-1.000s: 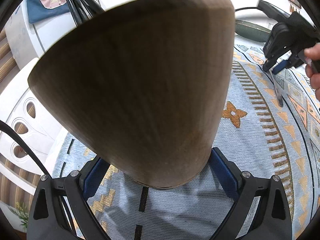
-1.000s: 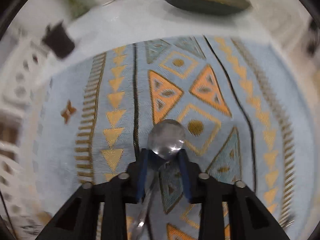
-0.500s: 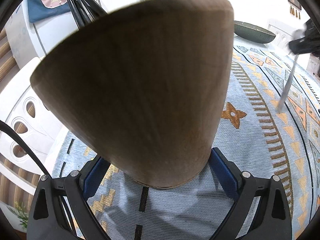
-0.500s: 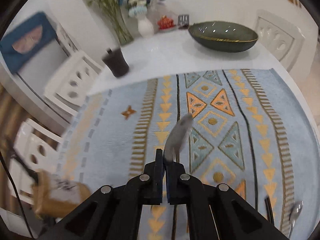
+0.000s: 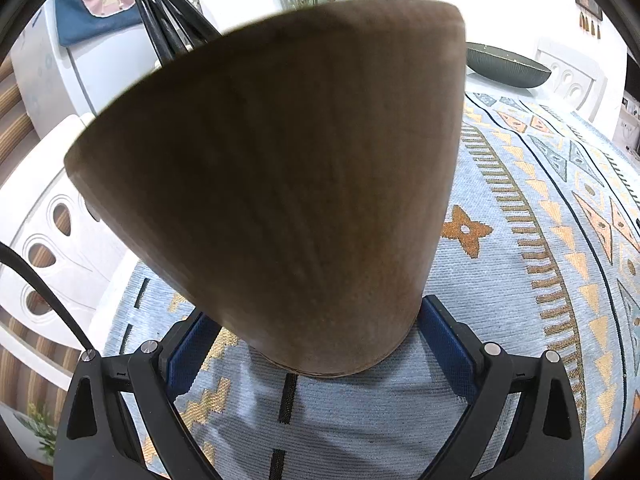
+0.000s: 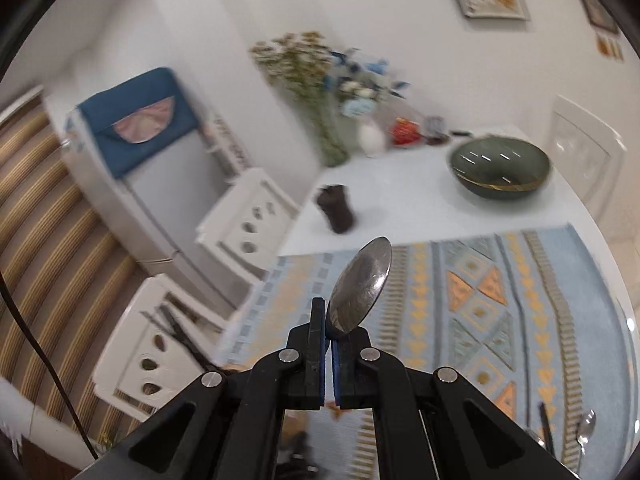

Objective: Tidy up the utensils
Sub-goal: 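Lift the spoon upright and carry it over the wooden cup, then lower the spoon into the cup and open the right gripper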

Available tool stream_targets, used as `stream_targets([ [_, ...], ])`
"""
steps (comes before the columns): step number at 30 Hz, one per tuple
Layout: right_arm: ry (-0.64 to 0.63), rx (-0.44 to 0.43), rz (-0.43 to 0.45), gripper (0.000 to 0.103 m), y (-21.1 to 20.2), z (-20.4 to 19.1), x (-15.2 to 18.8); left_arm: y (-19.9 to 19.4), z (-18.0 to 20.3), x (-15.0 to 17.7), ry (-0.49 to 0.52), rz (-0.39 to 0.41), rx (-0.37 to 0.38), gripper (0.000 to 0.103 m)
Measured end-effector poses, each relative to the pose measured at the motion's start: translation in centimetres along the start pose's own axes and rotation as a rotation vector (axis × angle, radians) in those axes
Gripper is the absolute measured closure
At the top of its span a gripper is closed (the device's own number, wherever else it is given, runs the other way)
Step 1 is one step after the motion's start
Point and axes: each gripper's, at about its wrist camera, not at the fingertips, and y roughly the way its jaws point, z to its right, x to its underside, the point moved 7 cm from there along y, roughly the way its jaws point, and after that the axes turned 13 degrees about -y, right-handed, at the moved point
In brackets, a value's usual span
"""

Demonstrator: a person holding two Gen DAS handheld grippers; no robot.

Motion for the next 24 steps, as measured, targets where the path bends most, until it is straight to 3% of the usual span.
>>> stream_targets([
  [8, -0.204, -0.040, -0.053, 0.101, 4.3, -9.0, 0.1, -0.7, -0.4, 0.1, -0.007, 0.017, 0.007, 0.005],
  [19, -0.391, 0.016, -0.174, 0.101, 8.1, -12.4, 2.6, -1.7, -0.5, 0.1, -0.013, 0.038, 0.015, 0.005],
  [24, -0.431, -0.009, -0.244, 0.098, 9.5, -13.4, 3.5, -1.7, -0.6, 0.1, -0.013, 0.037, 0.015, 0.005],
])
